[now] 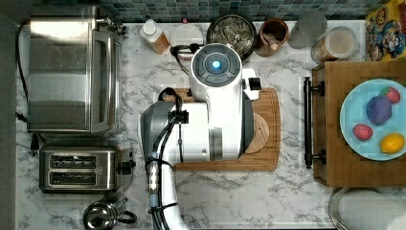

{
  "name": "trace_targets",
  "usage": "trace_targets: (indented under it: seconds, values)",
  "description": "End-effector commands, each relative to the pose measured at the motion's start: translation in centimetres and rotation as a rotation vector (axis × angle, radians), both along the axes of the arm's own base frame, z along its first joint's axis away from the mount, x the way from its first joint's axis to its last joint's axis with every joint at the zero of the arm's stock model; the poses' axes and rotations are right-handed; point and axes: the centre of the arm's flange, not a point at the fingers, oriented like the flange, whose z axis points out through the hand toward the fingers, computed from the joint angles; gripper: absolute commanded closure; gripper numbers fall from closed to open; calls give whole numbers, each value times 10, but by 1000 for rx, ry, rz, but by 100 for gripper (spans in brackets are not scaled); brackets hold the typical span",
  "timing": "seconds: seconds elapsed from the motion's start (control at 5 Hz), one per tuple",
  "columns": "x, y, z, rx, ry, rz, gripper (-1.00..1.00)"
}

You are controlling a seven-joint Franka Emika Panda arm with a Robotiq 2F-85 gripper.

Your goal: Get a tea bag.

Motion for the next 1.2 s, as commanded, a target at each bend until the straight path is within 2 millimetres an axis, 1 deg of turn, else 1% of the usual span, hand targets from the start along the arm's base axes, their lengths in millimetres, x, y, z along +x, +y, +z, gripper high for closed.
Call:
trace_targets:
  seconds: [0.2,0.4,0.6,0.8,1.0,1.2]
  values:
    - [7,-6,6,7,-60,-34,100]
    - [24,-20,21,-4,-168,-97,100]
    - [44,-24,35,-37,-249,-131,100]
    - [59,-25,47,-50,-296,-124,100]
    - [68,-24,63,-40,-379,-99,100]
    - [75,-24,72,-53,-440,-93,64]
